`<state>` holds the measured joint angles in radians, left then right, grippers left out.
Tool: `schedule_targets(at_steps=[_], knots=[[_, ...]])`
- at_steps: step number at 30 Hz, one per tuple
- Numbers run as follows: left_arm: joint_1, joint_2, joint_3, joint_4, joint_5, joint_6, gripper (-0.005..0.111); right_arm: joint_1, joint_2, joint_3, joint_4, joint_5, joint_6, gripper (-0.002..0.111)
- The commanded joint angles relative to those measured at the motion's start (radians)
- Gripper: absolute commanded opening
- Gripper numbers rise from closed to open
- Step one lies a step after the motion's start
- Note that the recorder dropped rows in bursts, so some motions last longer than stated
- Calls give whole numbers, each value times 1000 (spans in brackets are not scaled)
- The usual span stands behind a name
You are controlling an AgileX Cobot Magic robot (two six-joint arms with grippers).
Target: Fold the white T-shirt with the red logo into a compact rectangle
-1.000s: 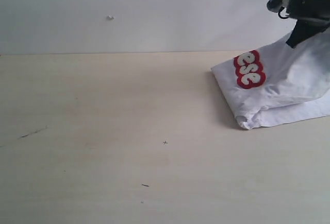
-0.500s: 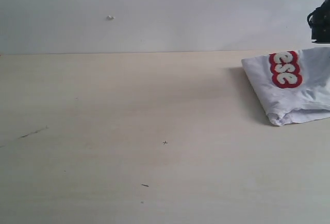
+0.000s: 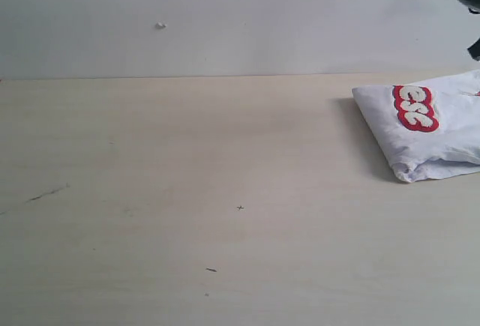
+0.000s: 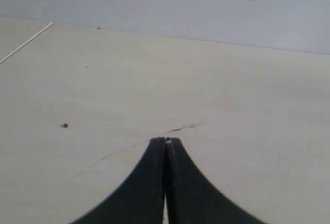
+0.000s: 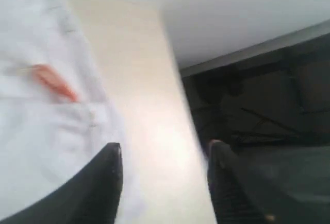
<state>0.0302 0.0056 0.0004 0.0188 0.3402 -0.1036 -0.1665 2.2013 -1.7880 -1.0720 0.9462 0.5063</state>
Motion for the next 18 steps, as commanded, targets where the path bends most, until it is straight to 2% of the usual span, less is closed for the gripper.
schedule_targets(at_steps=[1, 3, 5, 7, 11, 18], knots=[[3, -6, 0, -4, -5, -3, 0, 1, -5, -23, 583, -152, -411, 29], [3, -6, 0, -4, -5, -3, 0, 4, -2, -23, 812, -159, -560, 11], [3, -6, 0, -4, -5, -3, 0, 4, 4, -23, 969, -149, -635, 0], [3, -6, 0, -4, -5, -3, 0, 4, 22, -23, 1026, -116, -642, 0], [3, -6, 0, -4, -5, -3, 0, 32, 66, -6, 1007, -34, -632, 0], [3, -6, 0, -4, -5, -3, 0, 106, 80, 109, 998, -113, -554, 0]])
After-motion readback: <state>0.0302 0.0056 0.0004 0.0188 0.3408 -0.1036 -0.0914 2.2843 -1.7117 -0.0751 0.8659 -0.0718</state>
